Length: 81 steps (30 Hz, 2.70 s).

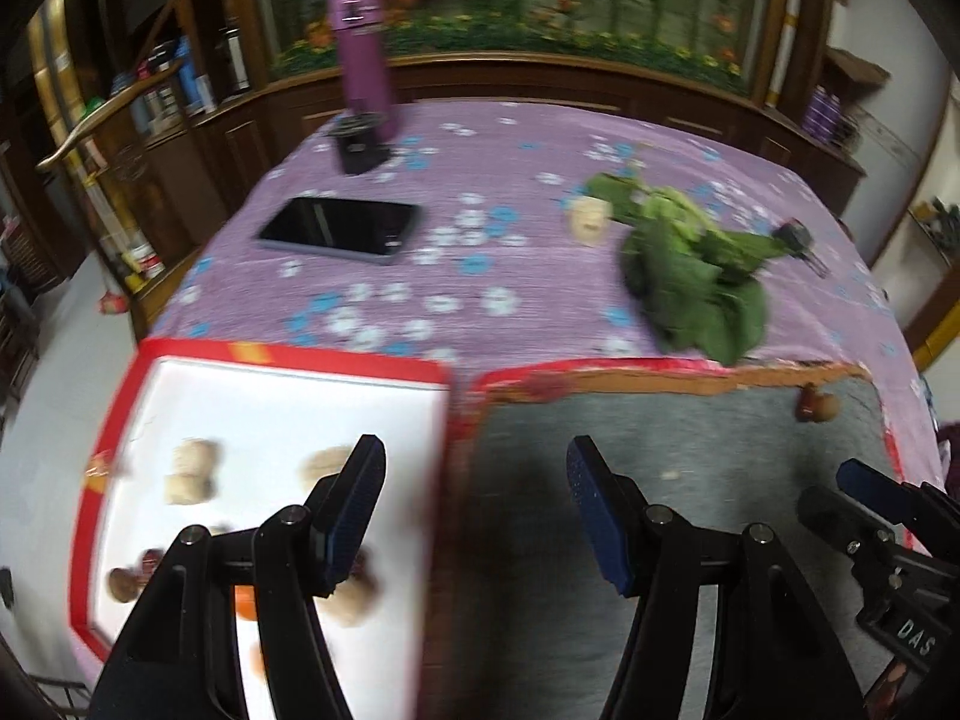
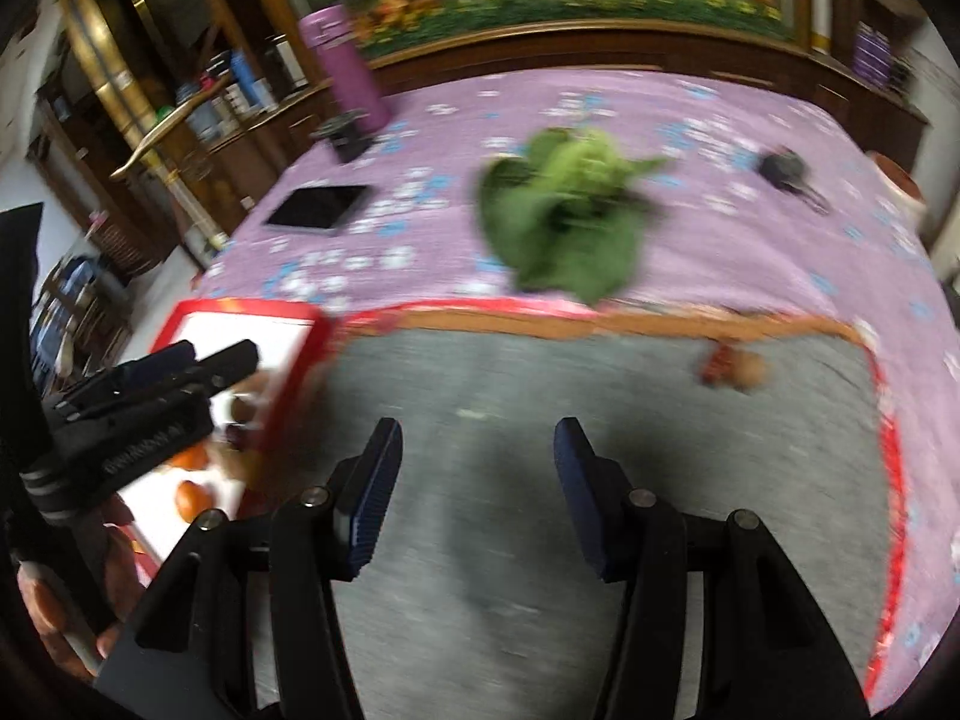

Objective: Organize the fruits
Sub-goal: 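Move both tools back over the mat toward the red date and brown fruit, then grasp the brown round fruit with the right tool while the left tool grasps the red date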

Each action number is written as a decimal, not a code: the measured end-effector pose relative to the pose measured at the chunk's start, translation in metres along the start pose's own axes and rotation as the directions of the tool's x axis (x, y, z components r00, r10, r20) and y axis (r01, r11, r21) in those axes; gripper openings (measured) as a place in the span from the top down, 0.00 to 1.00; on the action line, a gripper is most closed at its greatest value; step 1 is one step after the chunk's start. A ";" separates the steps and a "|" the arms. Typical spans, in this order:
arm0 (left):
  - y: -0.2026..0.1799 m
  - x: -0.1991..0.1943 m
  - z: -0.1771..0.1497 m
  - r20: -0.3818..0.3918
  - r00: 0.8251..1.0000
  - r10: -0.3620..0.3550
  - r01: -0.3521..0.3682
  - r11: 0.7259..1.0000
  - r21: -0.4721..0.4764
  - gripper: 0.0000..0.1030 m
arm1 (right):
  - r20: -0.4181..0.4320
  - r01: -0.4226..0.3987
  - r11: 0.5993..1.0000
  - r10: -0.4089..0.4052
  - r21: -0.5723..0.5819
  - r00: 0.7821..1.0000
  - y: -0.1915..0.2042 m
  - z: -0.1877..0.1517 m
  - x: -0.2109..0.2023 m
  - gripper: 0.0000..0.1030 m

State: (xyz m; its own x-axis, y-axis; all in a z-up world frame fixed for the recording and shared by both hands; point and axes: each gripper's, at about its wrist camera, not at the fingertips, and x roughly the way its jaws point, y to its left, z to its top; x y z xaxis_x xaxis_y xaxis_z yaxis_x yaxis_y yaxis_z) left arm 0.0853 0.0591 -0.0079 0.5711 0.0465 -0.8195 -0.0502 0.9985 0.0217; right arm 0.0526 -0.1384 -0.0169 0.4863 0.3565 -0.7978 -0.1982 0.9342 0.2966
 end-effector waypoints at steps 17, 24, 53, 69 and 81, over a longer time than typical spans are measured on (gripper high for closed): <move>-0.126 0.043 0.006 -0.112 0.969 -0.221 0.236 0.960 0.152 0.39 | 0.005 0.089 0.996 -0.089 0.025 0.996 -0.115 0.003 0.000 0.55; -0.087 0.044 0.003 -0.098 0.968 -0.231 0.241 0.965 0.108 0.40 | -0.019 0.033 0.998 -0.033 -0.048 0.999 -0.103 0.014 0.020 0.56; -0.105 0.049 0.009 -0.098 0.978 -0.185 0.200 0.962 0.186 0.39 | -0.063 -0.026 0.997 0.022 -0.068 0.998 -0.104 0.029 0.050 0.70; -0.146 0.057 0.013 -0.125 0.968 -0.218 0.243 0.939 0.242 0.39 | -0.059 -0.039 0.999 0.039 -0.011 0.998 -0.123 0.021 0.037 0.78; -0.192 0.051 0.004 -0.166 0.935 -0.313 0.352 0.874 0.336 0.39 | -0.034 -0.002 0.997 0.005 0.077 0.999 -0.158 -0.001 0.012 0.78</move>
State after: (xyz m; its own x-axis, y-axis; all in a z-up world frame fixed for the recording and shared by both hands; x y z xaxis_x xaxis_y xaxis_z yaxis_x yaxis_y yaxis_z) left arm 0.1276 -0.1296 -0.0520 0.4141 -0.2734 -0.8682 0.4326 0.8983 -0.0765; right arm 0.0890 -0.2820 -0.0738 0.4561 0.3604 -0.8137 -0.1332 0.9317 0.3379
